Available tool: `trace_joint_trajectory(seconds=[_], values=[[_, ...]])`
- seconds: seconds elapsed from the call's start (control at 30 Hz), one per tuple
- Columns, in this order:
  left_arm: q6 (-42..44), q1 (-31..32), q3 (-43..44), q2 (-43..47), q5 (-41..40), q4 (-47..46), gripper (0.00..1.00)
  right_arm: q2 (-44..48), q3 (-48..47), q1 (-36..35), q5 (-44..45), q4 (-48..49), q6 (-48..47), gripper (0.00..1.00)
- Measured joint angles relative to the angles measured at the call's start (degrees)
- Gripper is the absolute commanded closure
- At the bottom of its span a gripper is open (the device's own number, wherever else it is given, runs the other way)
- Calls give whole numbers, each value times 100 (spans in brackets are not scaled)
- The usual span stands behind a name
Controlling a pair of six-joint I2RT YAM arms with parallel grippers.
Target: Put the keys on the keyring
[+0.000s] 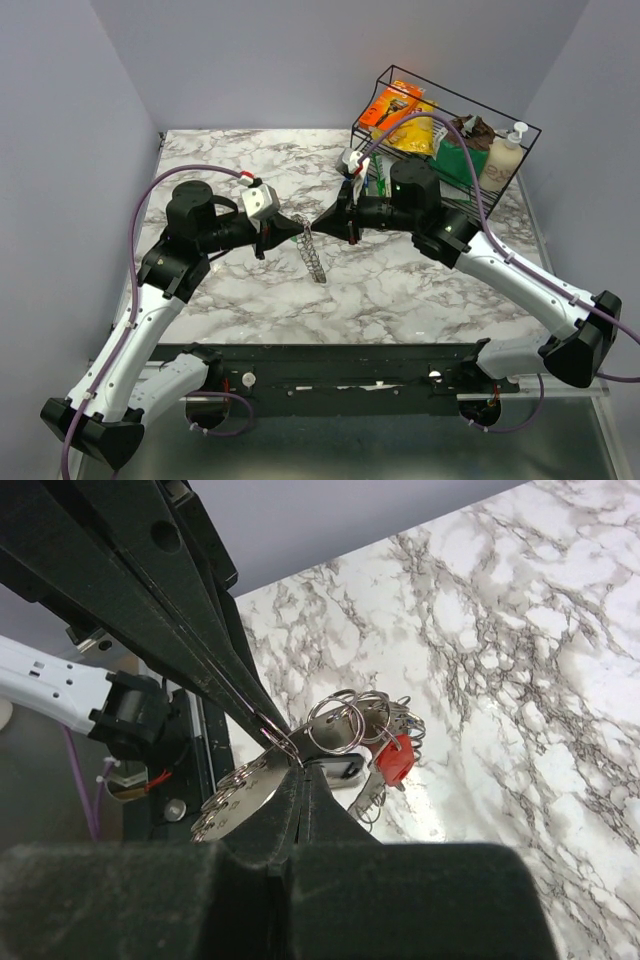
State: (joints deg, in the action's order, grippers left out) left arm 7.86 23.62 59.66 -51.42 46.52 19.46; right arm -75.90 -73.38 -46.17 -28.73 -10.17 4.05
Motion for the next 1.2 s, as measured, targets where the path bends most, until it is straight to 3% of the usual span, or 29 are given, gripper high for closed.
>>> trace_joint_trajectory(seconds=[0.07,0.17,0.4,0.53,0.77,1.2], values=[[-37,-2,0,2,0,-15,100,-24,-13,0,-31,-4,20,99],[-83,-2,0,15,0,-52,100,-22,-17,0,-57,-2,22,88],[-195,2,0,46,76,-223,100,146,111,0,-39,20,-107,36],[-219,2,0,57,116,-308,100,435,348,4,-44,68,-273,22],[-254,2,0,57,337,-385,100,977,730,4,-153,446,-673,17],[-407,2,81,22,876,-466,100,894,568,4,-1209,1237,-656,35]])
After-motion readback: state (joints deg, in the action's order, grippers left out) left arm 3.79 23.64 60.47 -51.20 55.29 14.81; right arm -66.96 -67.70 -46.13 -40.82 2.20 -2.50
